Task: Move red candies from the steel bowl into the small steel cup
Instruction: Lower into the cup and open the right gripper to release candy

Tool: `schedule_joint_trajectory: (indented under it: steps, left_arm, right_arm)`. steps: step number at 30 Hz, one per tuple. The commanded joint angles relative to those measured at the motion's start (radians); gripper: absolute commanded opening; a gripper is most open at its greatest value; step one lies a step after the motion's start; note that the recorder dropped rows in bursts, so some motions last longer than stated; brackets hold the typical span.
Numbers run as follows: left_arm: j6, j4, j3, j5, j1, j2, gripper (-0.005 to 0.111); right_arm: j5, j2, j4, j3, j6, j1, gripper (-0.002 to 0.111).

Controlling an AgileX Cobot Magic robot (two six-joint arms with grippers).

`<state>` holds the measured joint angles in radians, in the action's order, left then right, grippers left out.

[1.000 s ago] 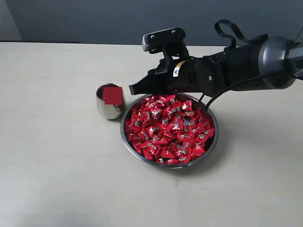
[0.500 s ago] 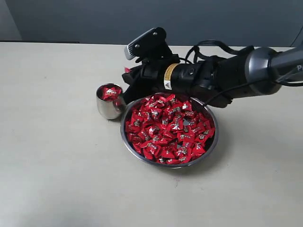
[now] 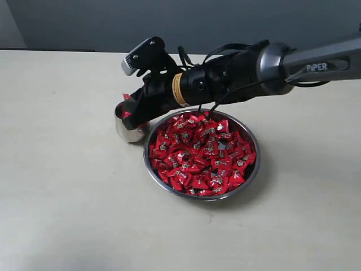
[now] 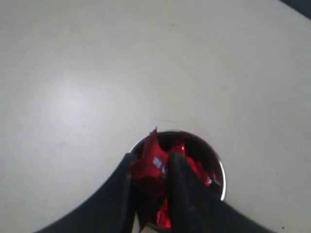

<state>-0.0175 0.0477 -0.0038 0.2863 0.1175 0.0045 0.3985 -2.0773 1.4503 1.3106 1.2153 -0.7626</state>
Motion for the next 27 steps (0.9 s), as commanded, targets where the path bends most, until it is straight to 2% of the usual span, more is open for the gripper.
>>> schedule_joint_trajectory:
  steps: [1, 22, 25, 27]
  left_arm:
    - [-0.002, -0.003, 0.004, -0.002, 0.001, -0.004, 0.0]
    - [-0.002, -0.003, 0.004, -0.002, 0.001, -0.004, 0.0]
    - [-0.002, -0.003, 0.004, -0.002, 0.001, -0.004, 0.0]
    - [-0.002, -0.003, 0.004, -0.002, 0.001, -0.004, 0.0]
  right_arm:
    - [0.036, -0.015, 0.067, 0.012, 0.06, 0.005, -0.001]
    - [0.031, -0.08, 0.041, 0.097, 0.07, 0.005, 0.0]
    - [0.02, -0.08, 0.041, 0.097, 0.07, 0.005, 0.011]
    - [0.013, -0.08, 0.041, 0.097, 0.07, 0.005, 0.024]
